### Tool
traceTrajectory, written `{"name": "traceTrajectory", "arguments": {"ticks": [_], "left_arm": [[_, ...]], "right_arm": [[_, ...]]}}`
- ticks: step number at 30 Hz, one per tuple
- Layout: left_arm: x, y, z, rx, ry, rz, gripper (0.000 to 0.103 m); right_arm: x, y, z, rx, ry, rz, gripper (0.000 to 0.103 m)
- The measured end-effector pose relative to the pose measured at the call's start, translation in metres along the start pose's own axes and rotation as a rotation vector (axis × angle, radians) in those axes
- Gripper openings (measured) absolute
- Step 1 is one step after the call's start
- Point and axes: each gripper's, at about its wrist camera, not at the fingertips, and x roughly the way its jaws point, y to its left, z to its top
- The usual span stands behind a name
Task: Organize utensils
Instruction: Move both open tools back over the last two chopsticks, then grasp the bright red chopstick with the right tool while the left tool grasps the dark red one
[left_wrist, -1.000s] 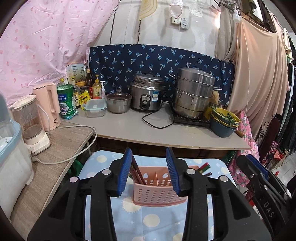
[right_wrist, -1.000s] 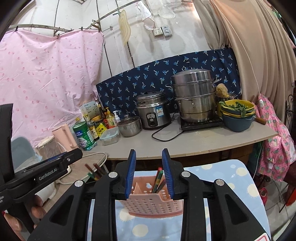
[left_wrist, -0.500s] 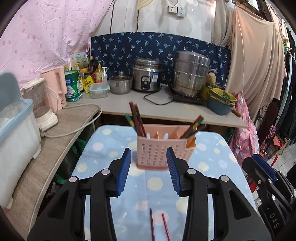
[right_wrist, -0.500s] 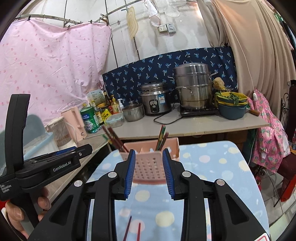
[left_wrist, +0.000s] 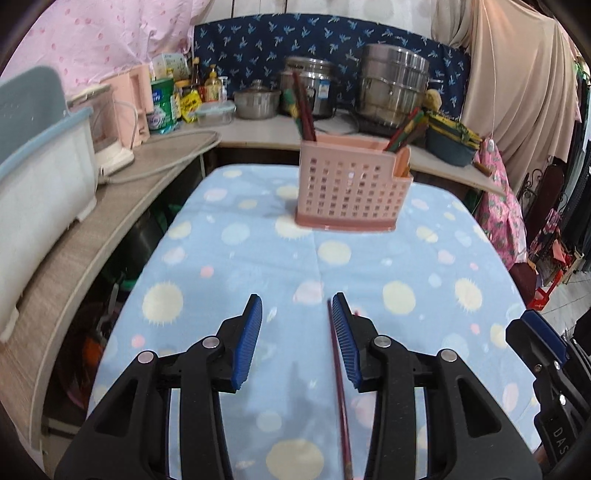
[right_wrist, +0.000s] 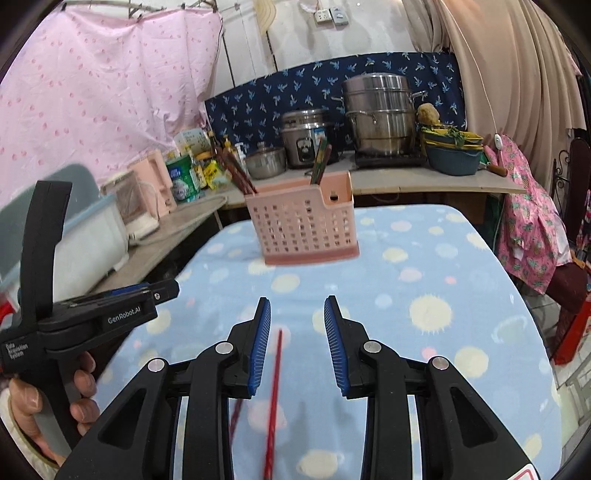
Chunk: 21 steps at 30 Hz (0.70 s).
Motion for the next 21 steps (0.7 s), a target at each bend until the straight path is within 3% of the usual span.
{"name": "traceTrajectory", "arguments": {"ticks": [10,19,21], "left_arm": [[0.007,0.019,-0.068,-0.022,0.097,0.020,0.038],[0.005,0.017,-0.100,-0.016,0.141,0.012,0.038],[0.004,0.015,-0.105,-0.016,0.150,0.009,0.045]], "right_arm": [[-0.002,0.009,-0.074,-0.043,0.119,-0.013,0.030],[-0.002,0.015,-0.121,-0.035,0.210,0.009,0.030],[-0.002,0.018,-0.127,-0.039,0.225,0.012,0.030]]}}
